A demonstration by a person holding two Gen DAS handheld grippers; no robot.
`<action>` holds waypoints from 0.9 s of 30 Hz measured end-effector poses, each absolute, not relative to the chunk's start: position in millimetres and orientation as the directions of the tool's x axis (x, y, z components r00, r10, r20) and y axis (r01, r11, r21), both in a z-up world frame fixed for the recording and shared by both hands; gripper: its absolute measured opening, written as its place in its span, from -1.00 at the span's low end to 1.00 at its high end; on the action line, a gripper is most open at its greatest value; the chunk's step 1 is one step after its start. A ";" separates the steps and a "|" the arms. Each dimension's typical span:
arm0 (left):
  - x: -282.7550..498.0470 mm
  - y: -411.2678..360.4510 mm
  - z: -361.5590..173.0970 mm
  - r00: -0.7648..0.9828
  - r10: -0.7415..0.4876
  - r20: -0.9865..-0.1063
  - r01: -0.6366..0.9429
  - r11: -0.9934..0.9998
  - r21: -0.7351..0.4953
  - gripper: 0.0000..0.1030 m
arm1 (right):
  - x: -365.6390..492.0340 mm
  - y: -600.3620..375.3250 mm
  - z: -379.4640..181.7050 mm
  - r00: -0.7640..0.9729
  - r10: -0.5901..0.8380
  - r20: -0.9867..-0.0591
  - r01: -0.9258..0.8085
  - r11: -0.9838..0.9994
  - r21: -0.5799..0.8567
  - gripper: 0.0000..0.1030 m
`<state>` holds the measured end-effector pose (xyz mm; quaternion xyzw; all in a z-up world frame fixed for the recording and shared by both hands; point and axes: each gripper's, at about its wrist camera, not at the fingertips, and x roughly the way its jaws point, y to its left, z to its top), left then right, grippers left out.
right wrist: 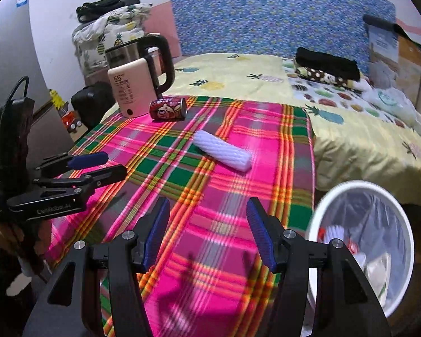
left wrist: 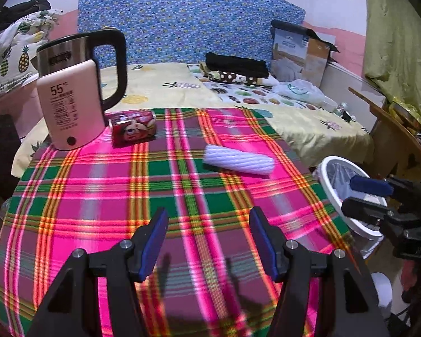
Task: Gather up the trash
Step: 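Move both open tools back over the table, then grasp the red cartoon can with left tool while right tool grasps the white foam sleeve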
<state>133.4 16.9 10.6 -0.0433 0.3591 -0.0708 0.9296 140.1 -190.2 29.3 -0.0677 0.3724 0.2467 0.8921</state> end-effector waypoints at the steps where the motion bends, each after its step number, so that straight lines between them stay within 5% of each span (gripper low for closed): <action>1: 135.6 20.6 10.9 0.733 -0.157 -0.662 0.097 0.987 -0.127 0.20 | 145.6 -187.5 28.6 0.597 0.393 -0.699 -0.497 0.866 0.062 0.13; 27: 273.3 93.8 9.5 0.750 -0.106 -0.653 0.142 0.990 0.002 0.20 | 246.2 -153.2 -7.0 0.524 0.351 -0.776 -0.595 0.803 -0.039 0.13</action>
